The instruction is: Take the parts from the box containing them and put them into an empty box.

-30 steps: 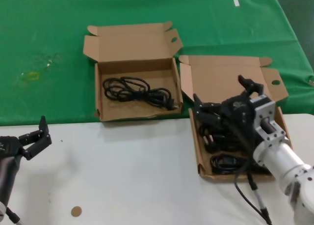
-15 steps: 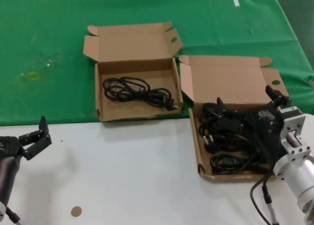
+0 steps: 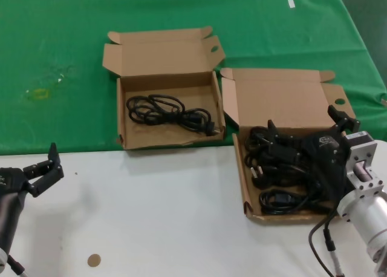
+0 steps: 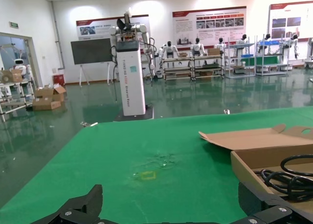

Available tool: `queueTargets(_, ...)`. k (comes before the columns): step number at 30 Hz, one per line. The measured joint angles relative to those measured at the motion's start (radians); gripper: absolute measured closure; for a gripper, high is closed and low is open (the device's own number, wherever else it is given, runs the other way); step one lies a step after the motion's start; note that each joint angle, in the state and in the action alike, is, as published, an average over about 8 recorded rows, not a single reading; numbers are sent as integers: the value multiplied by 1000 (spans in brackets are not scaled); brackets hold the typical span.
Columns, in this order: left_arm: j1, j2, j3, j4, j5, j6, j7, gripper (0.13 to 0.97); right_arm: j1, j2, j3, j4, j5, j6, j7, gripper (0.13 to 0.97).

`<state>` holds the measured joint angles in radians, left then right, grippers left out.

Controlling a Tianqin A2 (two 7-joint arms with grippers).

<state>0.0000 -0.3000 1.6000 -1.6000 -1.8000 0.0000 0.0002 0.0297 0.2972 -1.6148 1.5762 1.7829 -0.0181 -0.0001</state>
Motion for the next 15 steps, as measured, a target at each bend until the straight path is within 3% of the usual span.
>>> queueTargets(15, 0, 0, 0, 0, 0, 0, 0, 132, 0, 0, 0, 0, 0, 0, 0, 129)
